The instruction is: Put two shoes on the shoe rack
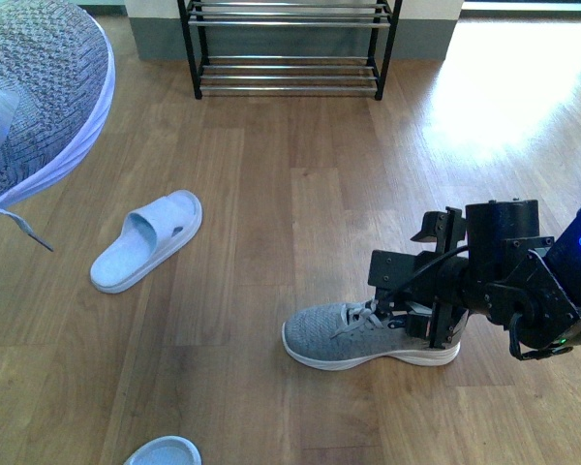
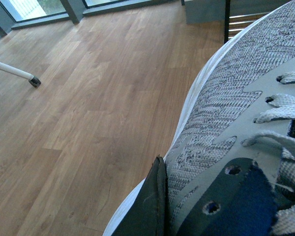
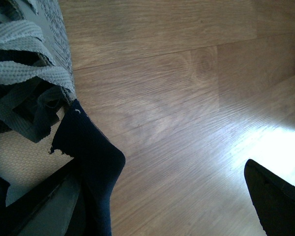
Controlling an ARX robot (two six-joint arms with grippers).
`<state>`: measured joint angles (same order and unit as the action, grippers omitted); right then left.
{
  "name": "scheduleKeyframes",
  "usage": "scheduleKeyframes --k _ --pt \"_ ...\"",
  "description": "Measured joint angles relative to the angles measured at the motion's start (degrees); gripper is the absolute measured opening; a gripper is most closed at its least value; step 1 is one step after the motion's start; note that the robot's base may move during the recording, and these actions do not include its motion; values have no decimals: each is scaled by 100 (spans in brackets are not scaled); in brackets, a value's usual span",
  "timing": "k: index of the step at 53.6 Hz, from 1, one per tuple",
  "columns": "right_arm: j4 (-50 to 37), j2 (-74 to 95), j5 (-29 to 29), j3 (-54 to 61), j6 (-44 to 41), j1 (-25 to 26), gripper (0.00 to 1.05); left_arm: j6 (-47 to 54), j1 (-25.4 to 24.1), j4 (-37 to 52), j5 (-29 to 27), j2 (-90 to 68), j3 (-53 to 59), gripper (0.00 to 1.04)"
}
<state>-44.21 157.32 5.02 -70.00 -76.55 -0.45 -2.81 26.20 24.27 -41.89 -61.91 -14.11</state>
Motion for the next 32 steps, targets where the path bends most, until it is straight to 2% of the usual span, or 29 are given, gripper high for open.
scheduleKeyframes --k 5,10,23,32 --pt "127 129 17 -151 4 37 95 2 0 0 -2 0 0 2" --pt "127 243 15 -227 50 63 84 0 0 0 -2 0 0 2" --pt "369 295 -105 -334 315 208 30 0 0 0 0 0 0 2" --pt "319 299 -249 -308 531 341 5 0 0 0 -2 0 0 2"
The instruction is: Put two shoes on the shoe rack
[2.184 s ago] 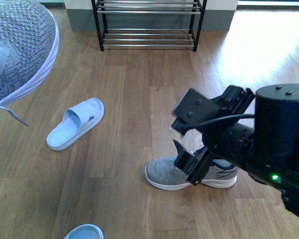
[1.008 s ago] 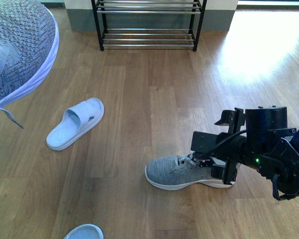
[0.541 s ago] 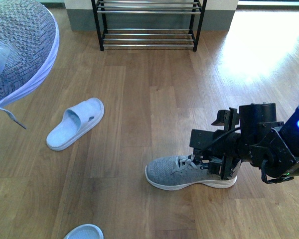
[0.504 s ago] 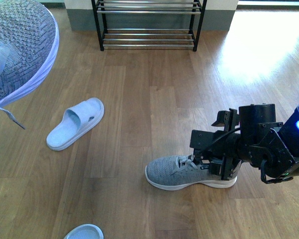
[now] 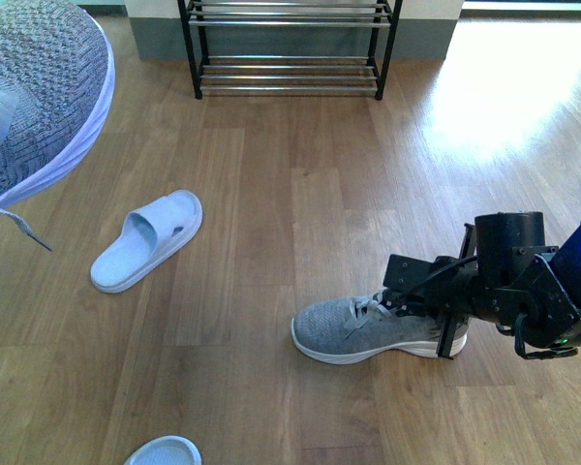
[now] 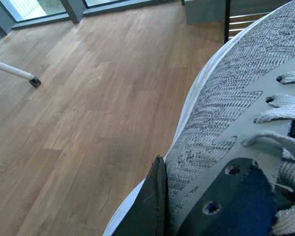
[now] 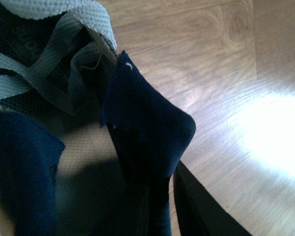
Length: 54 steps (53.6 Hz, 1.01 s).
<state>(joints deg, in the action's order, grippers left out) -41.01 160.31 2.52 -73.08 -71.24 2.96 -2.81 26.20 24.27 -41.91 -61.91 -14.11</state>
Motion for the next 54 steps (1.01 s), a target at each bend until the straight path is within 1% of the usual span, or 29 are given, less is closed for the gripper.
scheduleKeyframes --k 2,9,14,25,29,33,38,49,54 --pt "2 0 -20 11 70 42 1 0 0 0 0 0 0 2" --pt "-127 -28 -35 146 181 170 1 0 0 0 2 0 0 2" --pt "-354 -164 31 466 243 234 1 0 0 0 2 0 0 2" --pt "-1010 -1095 568 1648 629 308 1 0 0 0 2 0 0 2" --pt "-1294 -1786 817 2245 931 341 1 0 0 0 2 0 0 2" --pt "-1480 -2861 1086 2988 1311 452 1 0 0 0 0 0 0 2" --pt "-1622 -3783 1235 3563 1543 597 1 0 0 0 2 0 0 2" --pt "-1403 -5543 1703 4612 2234 1058 1 0 0 0 2 0 0 2" --pt "-1069 -6640 2048 5027 2511 1392 1 0 0 0 0 0 0 2"
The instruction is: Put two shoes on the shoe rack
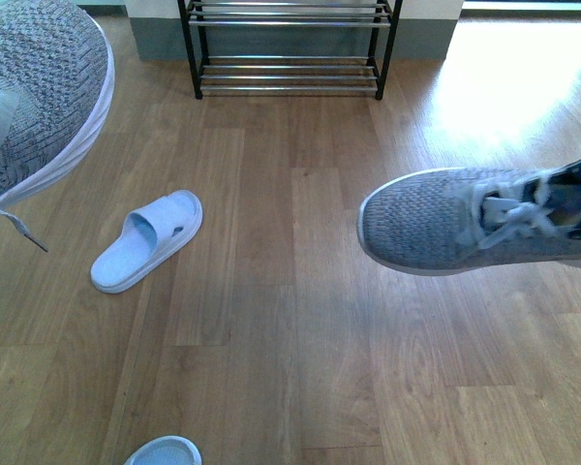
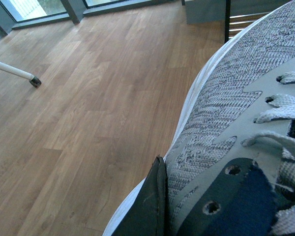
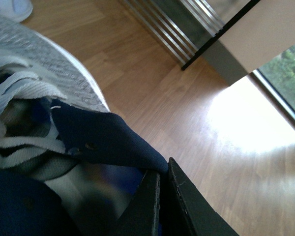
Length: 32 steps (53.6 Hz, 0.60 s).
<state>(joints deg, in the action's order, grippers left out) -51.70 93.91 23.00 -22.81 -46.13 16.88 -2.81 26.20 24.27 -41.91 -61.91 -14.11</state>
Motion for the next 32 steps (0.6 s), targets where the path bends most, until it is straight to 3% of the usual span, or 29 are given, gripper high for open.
scheduleKeyframes --k 15,27,32 --pt "1180 -3012 828 868 780 822 1 0 0 0 2 0 0 2" --pt "3071 -6406 2428 1523 1862 2116 1 0 0 0 0 0 0 2" --pt "3427 -7206 2544 1633 2035 2247 1 0 0 0 0 0 0 2"
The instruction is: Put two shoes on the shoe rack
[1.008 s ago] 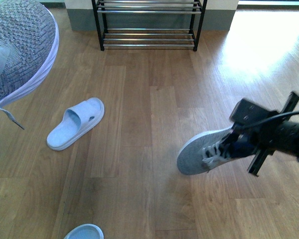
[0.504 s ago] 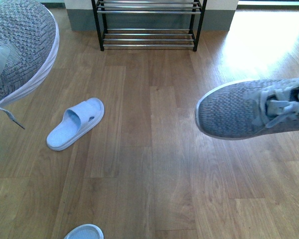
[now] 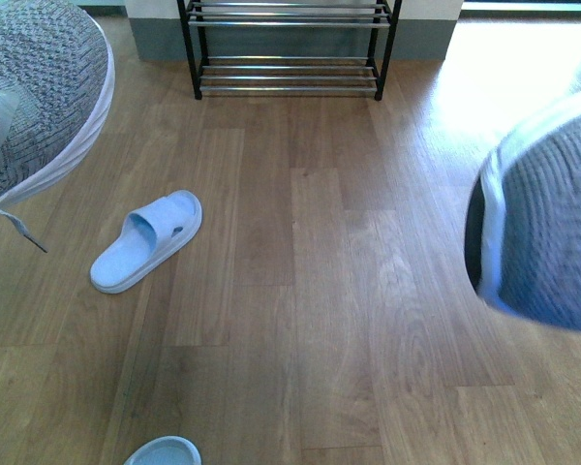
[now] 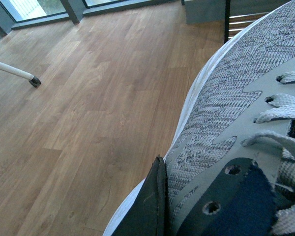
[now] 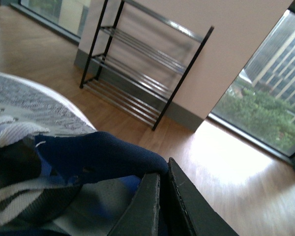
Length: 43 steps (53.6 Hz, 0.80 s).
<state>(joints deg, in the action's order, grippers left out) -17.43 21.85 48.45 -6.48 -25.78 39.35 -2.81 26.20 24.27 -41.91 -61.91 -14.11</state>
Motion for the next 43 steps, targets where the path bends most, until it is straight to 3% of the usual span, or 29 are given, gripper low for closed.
scheduleKeyframes --k 43 --pt "31 -236 63 15 149 33 1 0 -7 0 -4 -2 0 2"
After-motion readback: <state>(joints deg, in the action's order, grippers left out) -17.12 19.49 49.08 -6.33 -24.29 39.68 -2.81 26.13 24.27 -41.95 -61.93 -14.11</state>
